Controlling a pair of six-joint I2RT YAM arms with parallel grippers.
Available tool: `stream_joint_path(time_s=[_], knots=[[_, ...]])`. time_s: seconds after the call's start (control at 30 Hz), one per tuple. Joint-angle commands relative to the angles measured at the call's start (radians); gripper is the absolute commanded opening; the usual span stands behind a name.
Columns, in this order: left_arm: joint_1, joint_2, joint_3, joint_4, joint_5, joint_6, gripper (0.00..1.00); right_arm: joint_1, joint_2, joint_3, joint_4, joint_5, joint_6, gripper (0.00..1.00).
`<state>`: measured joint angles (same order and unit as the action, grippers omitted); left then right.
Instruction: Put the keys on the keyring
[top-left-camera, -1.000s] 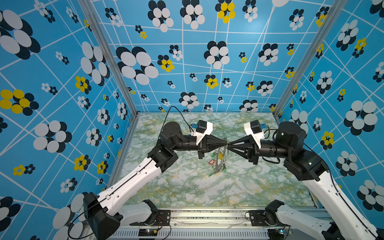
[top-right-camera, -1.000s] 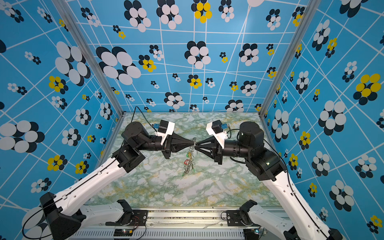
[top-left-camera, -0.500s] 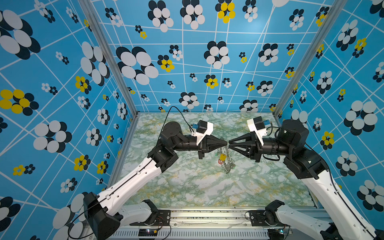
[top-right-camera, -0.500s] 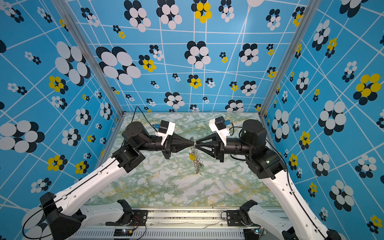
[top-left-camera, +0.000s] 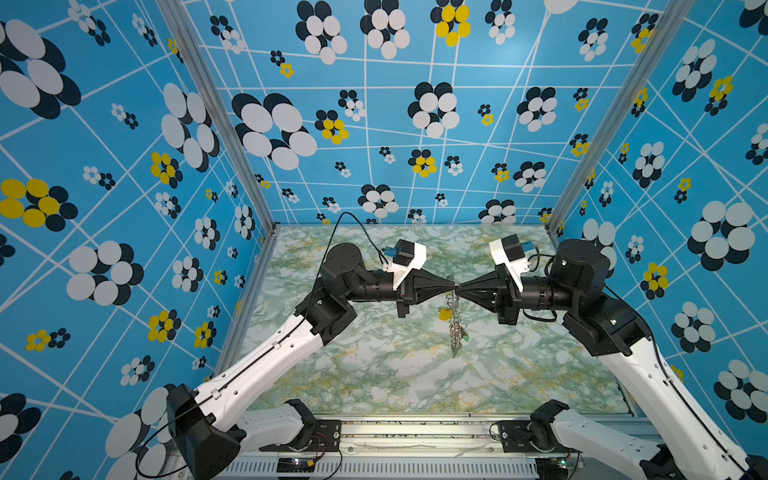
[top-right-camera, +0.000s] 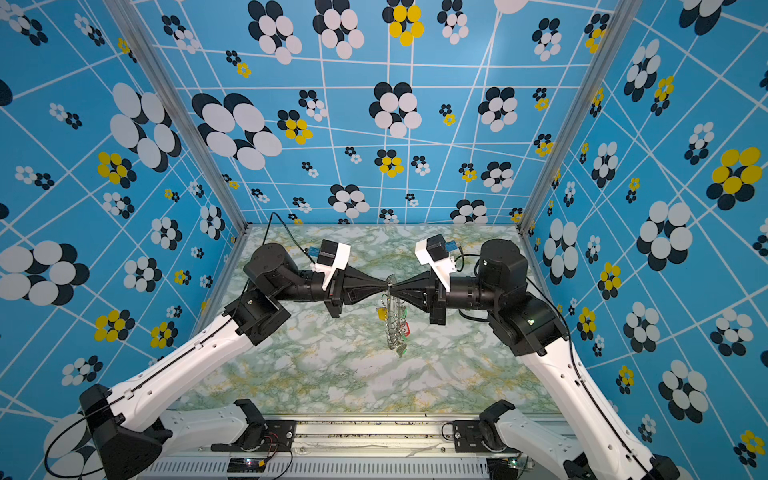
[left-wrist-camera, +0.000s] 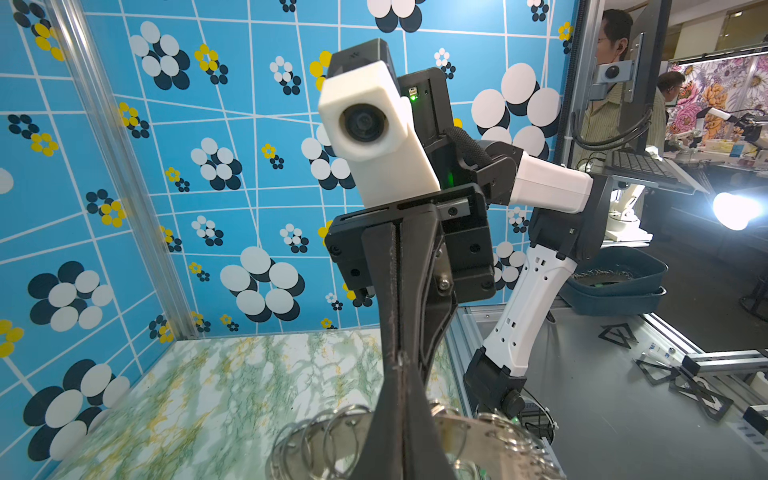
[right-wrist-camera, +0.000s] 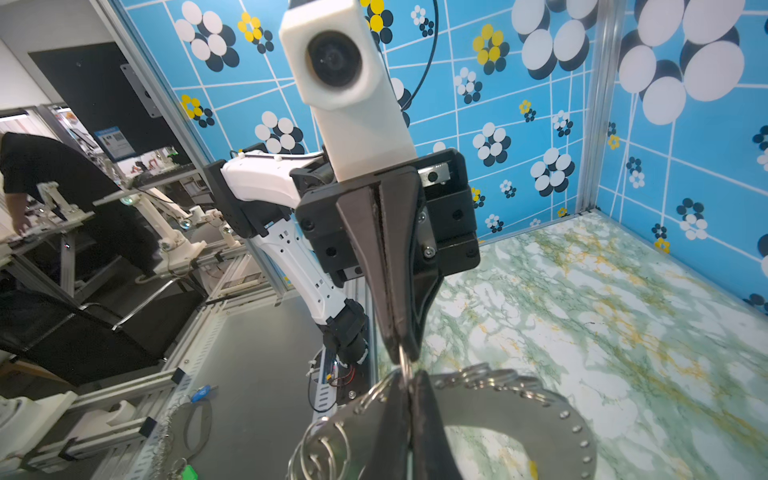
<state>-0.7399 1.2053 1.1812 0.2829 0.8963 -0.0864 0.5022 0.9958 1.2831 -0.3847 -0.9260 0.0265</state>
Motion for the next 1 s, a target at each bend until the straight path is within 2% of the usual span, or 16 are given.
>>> stream_joint_path(time_s=[0.0, 0.2, 0.37, 0.53, 0.63, 0.77, 0.8, 0.97], knots=[[-0.007, -0.009, 0.044, 0.022, 0.021, 0.02, 0.0, -0.004, -0.014, -0.006, 0.008, -0.01, 0.015, 0.0], [-0.007, -0.008, 0.042, 0.015, 0.01, 0.024, 0.0, -0.005, -0.015, 0.003, -0.008, -0.003, 0.008, 0.0], [-0.006, -0.015, 0.043, -0.025, -0.012, 0.029, 0.03, -0.004, -0.011, 0.044, -0.104, 0.043, -0.053, 0.0], [-0.006, -0.026, 0.047, -0.097, -0.032, 0.039, 0.18, -0.004, -0.006, 0.075, -0.18, 0.08, -0.097, 0.0], [-0.007, -0.048, 0.053, -0.166, -0.063, 0.061, 0.34, -0.004, -0.004, 0.09, -0.227, 0.106, -0.128, 0.0], [-0.007, -0.039, 0.116, -0.332, -0.072, 0.085, 0.42, 0.002, 0.001, 0.113, -0.294, 0.155, -0.182, 0.0], [-0.007, -0.027, 0.149, -0.39, -0.061, 0.09, 0.48, 0.008, 0.004, 0.124, -0.317, 0.172, -0.201, 0.0], [-0.009, 0.039, 0.274, -0.621, -0.025, 0.128, 0.52, 0.037, 0.023, 0.165, -0.389, 0.233, -0.269, 0.0]])
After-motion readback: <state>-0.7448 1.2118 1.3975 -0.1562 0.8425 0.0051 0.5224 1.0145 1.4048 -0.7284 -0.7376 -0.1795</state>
